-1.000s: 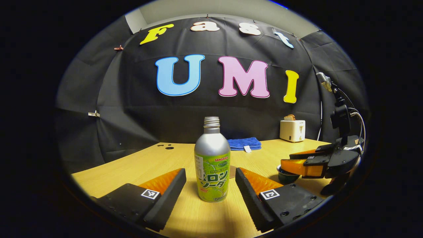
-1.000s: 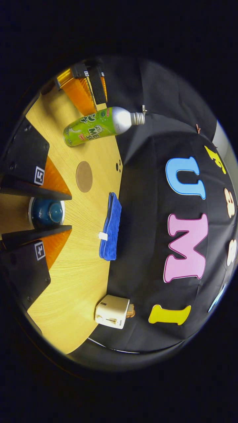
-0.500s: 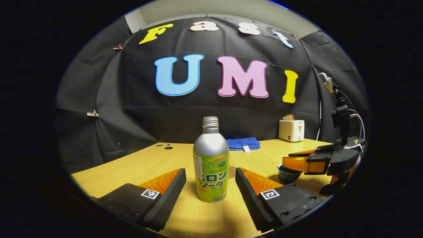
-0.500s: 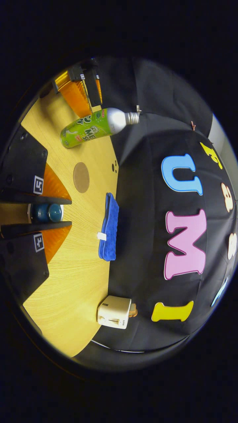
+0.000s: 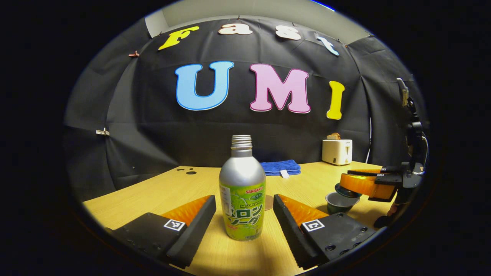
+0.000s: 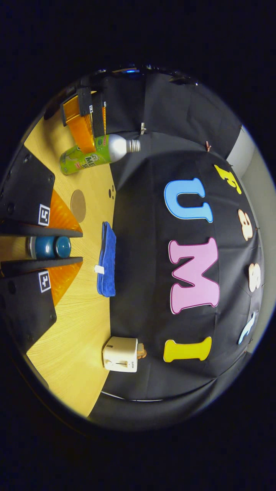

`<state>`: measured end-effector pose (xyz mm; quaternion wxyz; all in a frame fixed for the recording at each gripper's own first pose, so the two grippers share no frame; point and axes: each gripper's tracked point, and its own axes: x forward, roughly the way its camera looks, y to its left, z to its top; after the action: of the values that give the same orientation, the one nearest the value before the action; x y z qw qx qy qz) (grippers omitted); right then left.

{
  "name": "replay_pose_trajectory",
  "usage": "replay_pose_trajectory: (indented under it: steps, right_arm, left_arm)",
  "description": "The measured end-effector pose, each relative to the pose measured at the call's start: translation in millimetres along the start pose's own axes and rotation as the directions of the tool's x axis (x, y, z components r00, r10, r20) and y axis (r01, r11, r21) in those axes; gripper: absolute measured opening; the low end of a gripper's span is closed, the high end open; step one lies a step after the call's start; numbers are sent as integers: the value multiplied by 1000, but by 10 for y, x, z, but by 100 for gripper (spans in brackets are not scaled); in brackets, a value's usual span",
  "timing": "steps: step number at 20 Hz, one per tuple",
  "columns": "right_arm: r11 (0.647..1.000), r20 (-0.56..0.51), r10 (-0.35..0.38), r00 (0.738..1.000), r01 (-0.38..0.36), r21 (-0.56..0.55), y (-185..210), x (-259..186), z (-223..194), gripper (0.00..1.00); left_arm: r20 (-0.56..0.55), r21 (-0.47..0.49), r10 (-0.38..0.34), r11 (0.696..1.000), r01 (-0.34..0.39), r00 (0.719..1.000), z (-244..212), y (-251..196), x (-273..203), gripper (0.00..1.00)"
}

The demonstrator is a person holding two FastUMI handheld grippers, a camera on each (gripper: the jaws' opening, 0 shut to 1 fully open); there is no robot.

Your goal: Open the teacup lid with one hand, grasp the water bottle and pour water into the teacup with the other hand; after pouring, place the water bottle on the coaster and then close the teacup lid.

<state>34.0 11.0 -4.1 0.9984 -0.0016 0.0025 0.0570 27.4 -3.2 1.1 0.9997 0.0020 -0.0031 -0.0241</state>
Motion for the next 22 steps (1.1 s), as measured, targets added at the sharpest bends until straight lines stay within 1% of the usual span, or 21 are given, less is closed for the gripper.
replay_pose_trajectory:
  steps: [4,7,11,15,16,17,18,19,20,21,22]
  right_arm:
    - [1000,1,-4,1000,4,3,-32,-28,2,28]
    - [1000,1,-21,1000,21,3,-133,-72,8,28]
    - [997,2,-72,997,72,2,-387,-151,21,28]
    - [990,3,-138,990,138,0,-763,-210,39,28]
    - [989,3,-151,989,151,-1,-858,-221,41,28]
    - [986,4,-165,986,165,0,-958,-233,48,28]
    - [984,4,-178,984,178,0,-1042,-253,57,28]
    - [981,4,-192,981,192,1,-1131,-261,63,28]
    - [979,3,-205,979,205,0,-1213,-260,64,28]
    - [977,3,-213,977,213,0,-1275,-266,67,28]
    - [976,2,-217,976,217,0,-1322,-268,67,28]
  left_arm:
    - [1,1,-2,1000,2,1000,-2,2,129,95]
    - [1,1,-11,1000,11,1000,-8,-6,225,95]
    - [3,2,-18,1000,18,1000,0,-5,377,95]
    - [2,1,-6,1000,6,1000,-10,34,513,95]
    - [1,0,-14,1000,14,1000,-6,13,536,94]
    - [-1,-1,-31,1000,31,1000,-14,-23,539,91]
    - [-1,1,-33,999,33,999,-18,-45,541,83]
    - [-3,9,-29,1000,29,1000,-11,-32,544,83]
    - [-2,34,-25,999,25,1000,7,-49,546,82]
    - [-2,84,-25,996,25,1000,14,-103,554,83]
    - [-9,140,-24,990,25,1000,14,-148,563,81]
